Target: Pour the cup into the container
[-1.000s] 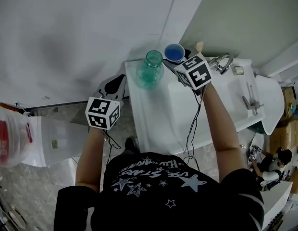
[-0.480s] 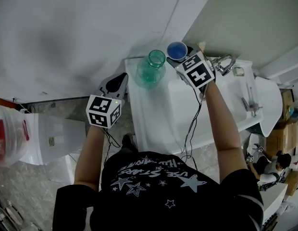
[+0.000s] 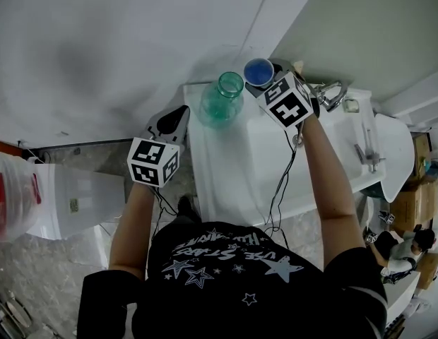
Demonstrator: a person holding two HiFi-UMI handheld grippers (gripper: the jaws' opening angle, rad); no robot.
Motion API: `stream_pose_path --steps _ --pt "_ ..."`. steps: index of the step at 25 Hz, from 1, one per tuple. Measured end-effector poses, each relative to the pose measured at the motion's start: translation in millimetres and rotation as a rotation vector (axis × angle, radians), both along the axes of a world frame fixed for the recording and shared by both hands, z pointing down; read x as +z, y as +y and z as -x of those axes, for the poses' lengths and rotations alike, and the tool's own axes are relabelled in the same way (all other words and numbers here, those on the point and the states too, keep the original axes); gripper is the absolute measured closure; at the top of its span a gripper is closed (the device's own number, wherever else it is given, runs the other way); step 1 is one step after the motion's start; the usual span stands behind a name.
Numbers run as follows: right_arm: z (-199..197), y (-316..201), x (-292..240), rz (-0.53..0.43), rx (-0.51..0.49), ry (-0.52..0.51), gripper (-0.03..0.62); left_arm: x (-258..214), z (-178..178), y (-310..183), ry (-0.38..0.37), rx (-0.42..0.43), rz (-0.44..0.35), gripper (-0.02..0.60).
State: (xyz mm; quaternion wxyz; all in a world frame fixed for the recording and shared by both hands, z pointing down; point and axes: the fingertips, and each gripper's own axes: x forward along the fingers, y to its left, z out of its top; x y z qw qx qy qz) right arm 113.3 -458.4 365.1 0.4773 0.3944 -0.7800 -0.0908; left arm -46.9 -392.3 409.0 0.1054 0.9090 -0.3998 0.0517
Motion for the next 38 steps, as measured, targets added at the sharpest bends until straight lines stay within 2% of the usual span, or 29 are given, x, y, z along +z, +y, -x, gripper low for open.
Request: stream_pose_path --steps 18,38 --pt "2.4 -0.6 6.7 0.014 -0.038 0.145 0.307 2.3 1.1 -1.7 0.015 -0.006 0.003 0.572" --pt "-1.2 -7.6 4.6 -0.047 -0.052 0.288 0.307 6.9 0.5 0.9 0.027 -0.010 0.015 0.572"
